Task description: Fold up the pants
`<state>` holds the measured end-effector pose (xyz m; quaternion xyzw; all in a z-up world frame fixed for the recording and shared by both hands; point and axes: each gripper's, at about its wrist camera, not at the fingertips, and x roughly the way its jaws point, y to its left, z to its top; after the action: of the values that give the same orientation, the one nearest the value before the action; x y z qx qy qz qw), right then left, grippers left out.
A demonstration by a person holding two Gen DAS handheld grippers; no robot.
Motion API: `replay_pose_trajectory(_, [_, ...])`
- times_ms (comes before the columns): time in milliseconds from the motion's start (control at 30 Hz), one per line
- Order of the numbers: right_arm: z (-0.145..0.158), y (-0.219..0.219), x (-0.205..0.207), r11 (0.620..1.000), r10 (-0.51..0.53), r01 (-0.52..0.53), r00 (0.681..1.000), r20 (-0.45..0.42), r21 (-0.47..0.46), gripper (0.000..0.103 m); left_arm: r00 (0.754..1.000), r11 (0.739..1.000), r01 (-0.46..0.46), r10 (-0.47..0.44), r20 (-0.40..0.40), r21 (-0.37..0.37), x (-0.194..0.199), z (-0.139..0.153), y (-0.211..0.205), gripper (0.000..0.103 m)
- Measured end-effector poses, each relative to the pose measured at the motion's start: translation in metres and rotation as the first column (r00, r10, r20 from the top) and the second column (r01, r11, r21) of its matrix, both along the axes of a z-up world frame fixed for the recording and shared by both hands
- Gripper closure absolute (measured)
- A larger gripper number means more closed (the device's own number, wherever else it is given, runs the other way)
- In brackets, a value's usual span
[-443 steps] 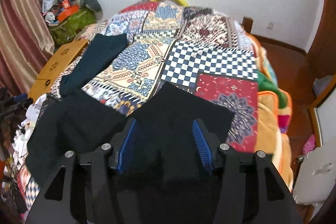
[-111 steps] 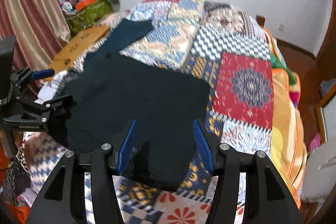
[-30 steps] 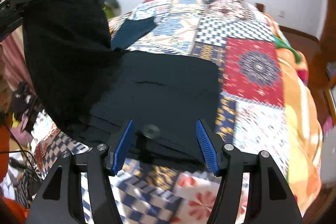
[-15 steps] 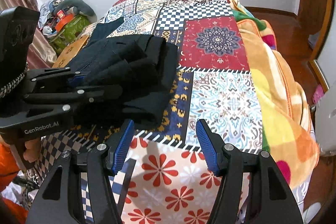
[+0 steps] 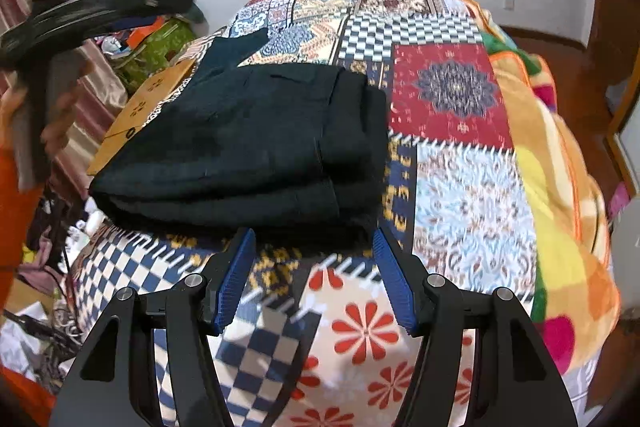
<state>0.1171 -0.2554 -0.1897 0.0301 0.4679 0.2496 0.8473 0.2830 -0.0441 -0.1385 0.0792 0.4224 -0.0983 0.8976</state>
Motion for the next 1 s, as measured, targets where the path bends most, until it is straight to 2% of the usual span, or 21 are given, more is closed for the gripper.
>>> replay_pose_trajectory(100, [0.0, 0.006, 0.007, 1.0, 0.003, -0.003, 1.0, 0.007, -0.013, 0.046, 0.991, 0.999, -0.015, 0.021, -0.134, 0.04, 0.034, -0.035, 0.014, 0.003])
replay_pose_trajectory(200, [-0.004, 0.007, 0.015, 1.0, -0.006, 0.006, 1.0, -0.003, 0.004, 0.046, 0.963, 0.995, -0.03, 0.055, -0.263, 0.097, 0.057, -0.085, 0.019, 0.002])
replay_pose_trajectory(267, [-0.01, 0.005, 0.021, 0.999, -0.031, 0.031, 0.999, -0.018, 0.022, 0.046, 0.944, 0.996, -0.031, 0.057, -0.326, 0.085, 0.062, -0.115, 0.025, 0.0])
replay_pose_trajectory(367, [-0.015, 0.0, 0.028, 0.996, -0.08, 0.082, 0.996, -0.044, 0.031, 0.046, 0.948, 0.998, -0.059, 0.061, -0.313, 0.015, 0.055, -0.123, 0.041, 0.0])
replay_pose_trajectory(567, [-0.009, -0.006, 0.032, 0.993, -0.114, 0.115, 0.993, -0.042, 0.01, 0.046, 0.958, 0.993, -0.12, 0.121, -0.259, 0.019, 0.006, -0.117, 0.071, 0.0])
replay_pose_trajectory(633, [-0.002, -0.005, 0.029, 0.994, -0.107, 0.107, 0.994, -0.019, -0.003, 0.046, 0.956, 0.988, -0.154, 0.154, -0.249, 0.021, -0.014, -0.116, 0.082, 0.0])
replay_pose_trajectory(767, [0.01, -0.003, 0.02, 0.995, -0.098, 0.097, 0.995, 0.01, 0.015, 0.046, 0.942, 0.971, -0.235, 0.215, -0.259, -0.049, -0.05, -0.114, 0.099, 0.0])
replay_pose_trajectory(1000, [0.023, 0.01, 0.002, 0.997, -0.059, 0.057, 0.998, 0.038, 0.043, 0.046, 0.938, 0.962, -0.267, 0.245, -0.245, -0.062, -0.107, -0.109, 0.08, 0.0])
